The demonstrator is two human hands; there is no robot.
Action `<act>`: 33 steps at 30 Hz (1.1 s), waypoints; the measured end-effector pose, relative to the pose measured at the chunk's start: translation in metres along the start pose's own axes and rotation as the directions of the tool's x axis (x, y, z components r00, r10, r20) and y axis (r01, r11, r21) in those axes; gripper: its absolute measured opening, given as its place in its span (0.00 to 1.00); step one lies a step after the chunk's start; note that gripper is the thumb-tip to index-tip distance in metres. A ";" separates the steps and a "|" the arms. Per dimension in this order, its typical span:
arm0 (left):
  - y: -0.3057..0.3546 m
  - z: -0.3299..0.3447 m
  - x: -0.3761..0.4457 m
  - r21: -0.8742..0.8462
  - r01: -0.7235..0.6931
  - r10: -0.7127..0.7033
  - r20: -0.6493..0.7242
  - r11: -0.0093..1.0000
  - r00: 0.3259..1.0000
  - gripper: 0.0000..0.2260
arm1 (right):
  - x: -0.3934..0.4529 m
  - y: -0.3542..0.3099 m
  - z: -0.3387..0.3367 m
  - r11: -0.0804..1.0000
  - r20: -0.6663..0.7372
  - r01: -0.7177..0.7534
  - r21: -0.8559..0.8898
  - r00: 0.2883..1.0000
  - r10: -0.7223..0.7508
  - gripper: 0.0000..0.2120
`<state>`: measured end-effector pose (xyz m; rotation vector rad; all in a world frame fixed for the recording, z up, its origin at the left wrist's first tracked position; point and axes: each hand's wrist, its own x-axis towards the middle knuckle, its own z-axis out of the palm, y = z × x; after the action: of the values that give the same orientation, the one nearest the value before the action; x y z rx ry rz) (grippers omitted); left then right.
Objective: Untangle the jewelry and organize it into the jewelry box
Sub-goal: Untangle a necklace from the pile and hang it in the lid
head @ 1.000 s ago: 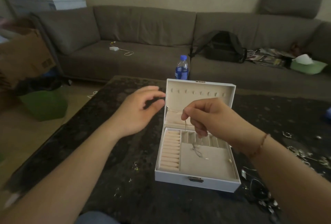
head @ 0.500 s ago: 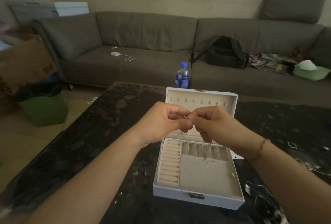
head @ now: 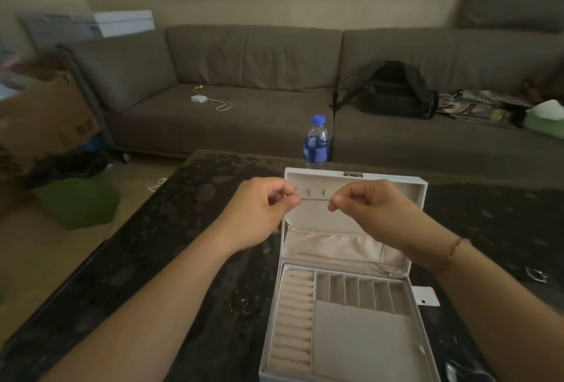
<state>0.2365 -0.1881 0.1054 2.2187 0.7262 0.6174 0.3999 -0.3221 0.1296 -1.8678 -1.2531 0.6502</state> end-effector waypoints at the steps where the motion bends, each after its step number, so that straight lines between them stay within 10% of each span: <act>1: -0.005 0.007 0.002 0.041 -0.015 0.018 -0.074 0.999 0.997 0.04 | 0.005 0.003 0.002 1.000 -0.027 0.001 0.011 1.000 0.000 0.09; 13: -0.032 0.046 0.038 0.443 -0.109 0.336 -0.474 0.890 0.814 0.01 | 0.055 0.029 0.060 0.969 -0.540 0.068 -0.237 0.820 -0.190 0.07; 33: -0.039 0.054 0.041 0.487 -0.038 0.292 -0.458 0.873 0.840 0.06 | 0.078 0.039 0.088 0.978 -0.614 0.045 -0.204 0.772 -0.163 0.09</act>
<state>0.2873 -0.1643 0.0505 2.5979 1.0389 1.2884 0.3835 -0.2303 0.0484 -1.9069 -0.9664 -0.1722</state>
